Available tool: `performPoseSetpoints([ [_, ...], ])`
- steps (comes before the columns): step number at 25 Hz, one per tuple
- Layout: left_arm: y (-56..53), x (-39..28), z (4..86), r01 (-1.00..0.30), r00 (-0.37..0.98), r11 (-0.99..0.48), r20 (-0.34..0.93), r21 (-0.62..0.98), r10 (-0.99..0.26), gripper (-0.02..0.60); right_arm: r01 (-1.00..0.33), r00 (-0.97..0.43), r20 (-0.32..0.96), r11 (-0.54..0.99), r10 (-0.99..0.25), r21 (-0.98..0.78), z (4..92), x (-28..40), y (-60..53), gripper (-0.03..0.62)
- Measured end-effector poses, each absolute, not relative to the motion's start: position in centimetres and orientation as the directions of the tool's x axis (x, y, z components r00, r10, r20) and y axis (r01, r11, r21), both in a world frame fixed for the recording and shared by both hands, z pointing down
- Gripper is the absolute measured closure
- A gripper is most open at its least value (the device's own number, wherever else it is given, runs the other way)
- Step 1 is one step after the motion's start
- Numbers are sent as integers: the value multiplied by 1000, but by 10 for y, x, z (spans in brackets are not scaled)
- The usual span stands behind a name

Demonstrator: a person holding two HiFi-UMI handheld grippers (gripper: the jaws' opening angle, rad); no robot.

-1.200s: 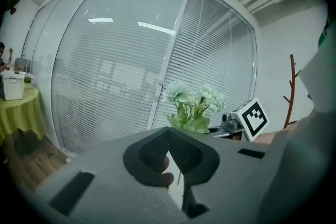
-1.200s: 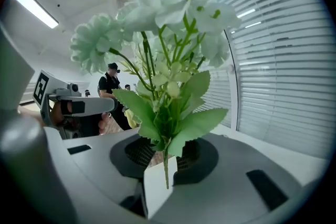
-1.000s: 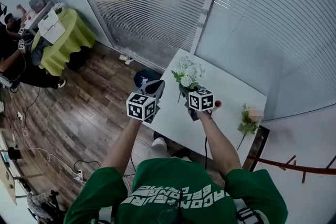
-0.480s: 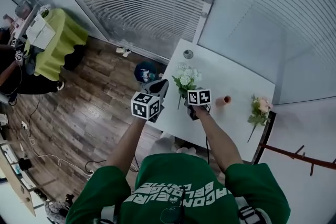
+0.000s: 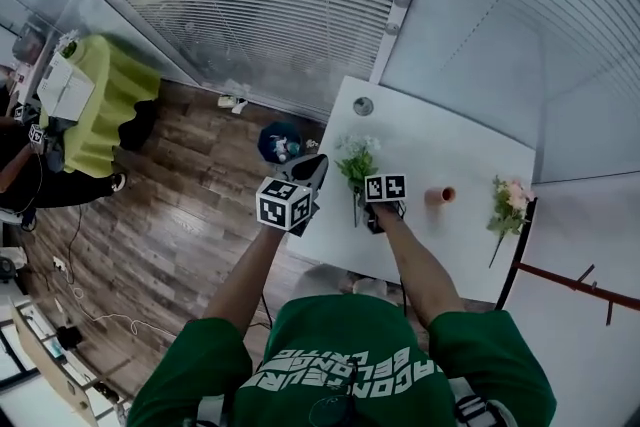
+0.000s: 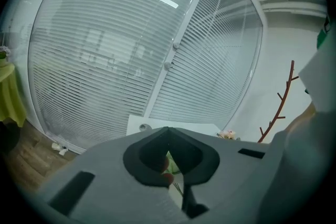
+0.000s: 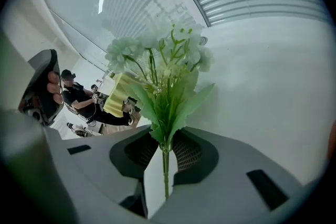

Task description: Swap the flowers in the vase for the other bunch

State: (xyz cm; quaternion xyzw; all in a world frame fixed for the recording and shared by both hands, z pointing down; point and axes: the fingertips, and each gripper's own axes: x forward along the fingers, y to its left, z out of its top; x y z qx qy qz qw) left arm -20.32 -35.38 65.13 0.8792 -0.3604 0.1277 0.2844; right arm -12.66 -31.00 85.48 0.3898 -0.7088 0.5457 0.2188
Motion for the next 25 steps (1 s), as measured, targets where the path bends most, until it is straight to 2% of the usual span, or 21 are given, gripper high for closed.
performPoseSetpoints([
  [11, -371, -200, 663, -670, 742, -599, 434, 439, -511, 580, -797, -586, 758, 34, -288, -603, 874, -123, -307, 505],
  [19, -377, -196, 661, -646, 762, -619, 424, 446, -490, 580, -820, -541, 776, 0, -324, -572, 869, -114, -297, 404],
  [25, -370, -185, 659, -628, 776, -640, 419, 443, -472, 580, -832, -514, 776, -8, -366, -555, 858, -98, -285, 384],
])
